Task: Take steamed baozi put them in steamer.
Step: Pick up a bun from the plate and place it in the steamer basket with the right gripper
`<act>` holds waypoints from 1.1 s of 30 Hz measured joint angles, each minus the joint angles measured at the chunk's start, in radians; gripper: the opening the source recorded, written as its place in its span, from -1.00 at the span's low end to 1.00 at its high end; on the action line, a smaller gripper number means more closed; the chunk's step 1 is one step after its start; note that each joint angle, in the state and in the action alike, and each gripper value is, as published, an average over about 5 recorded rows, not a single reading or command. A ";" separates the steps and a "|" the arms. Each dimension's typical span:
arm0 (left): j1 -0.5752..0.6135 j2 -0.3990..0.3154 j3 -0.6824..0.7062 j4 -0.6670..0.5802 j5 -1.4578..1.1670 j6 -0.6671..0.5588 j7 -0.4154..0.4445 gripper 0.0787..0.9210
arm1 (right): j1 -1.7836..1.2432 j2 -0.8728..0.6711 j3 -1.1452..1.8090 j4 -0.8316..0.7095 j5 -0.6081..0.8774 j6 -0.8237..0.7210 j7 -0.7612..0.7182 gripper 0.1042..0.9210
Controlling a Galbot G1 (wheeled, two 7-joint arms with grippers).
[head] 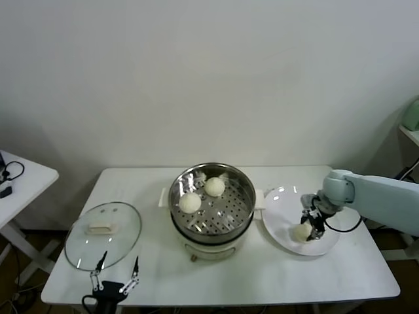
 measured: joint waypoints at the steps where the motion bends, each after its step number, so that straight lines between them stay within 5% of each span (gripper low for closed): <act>1: 0.001 0.000 0.001 0.000 0.000 -0.001 0.000 0.77 | 0.005 0.000 -0.002 0.003 0.001 0.001 -0.001 0.25; 18: 0.005 0.000 0.009 -0.001 0.012 -0.002 -0.002 0.77 | 0.423 0.020 -0.217 0.151 0.077 0.137 -0.100 0.22; 33: 0.006 0.000 0.009 -0.014 0.014 -0.002 -0.005 0.77 | 0.707 0.199 -0.149 0.310 0.041 0.377 -0.126 0.14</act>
